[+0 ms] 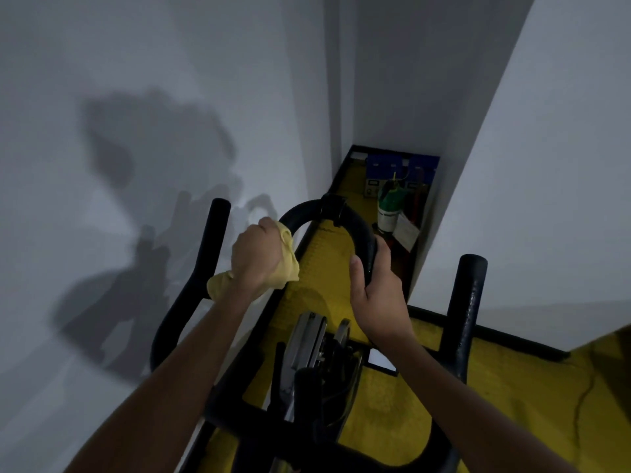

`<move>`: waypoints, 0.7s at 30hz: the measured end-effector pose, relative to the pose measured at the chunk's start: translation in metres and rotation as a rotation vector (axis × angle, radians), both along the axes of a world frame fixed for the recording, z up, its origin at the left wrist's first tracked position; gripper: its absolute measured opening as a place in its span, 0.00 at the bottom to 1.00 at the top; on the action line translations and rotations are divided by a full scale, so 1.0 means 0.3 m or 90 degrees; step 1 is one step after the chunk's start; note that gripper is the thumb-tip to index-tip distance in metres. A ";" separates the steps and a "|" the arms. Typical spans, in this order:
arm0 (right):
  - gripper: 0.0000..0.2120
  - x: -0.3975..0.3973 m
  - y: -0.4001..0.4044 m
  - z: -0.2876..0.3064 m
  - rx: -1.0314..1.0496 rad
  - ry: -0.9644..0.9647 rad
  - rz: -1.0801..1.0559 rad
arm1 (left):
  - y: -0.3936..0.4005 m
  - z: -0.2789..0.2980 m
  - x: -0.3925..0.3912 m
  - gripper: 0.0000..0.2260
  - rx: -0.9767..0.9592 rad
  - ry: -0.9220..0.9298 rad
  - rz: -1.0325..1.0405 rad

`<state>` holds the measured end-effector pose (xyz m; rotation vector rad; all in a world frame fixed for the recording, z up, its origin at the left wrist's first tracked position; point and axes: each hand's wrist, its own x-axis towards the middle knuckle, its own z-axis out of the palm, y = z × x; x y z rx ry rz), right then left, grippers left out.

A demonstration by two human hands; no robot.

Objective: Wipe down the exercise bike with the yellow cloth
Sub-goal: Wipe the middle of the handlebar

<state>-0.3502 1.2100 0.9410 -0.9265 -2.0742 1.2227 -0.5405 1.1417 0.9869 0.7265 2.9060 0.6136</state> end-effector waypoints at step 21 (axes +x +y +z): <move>0.27 -0.014 0.002 0.006 0.000 0.008 0.012 | 0.150 0.086 -0.044 0.27 0.137 -0.069 -0.095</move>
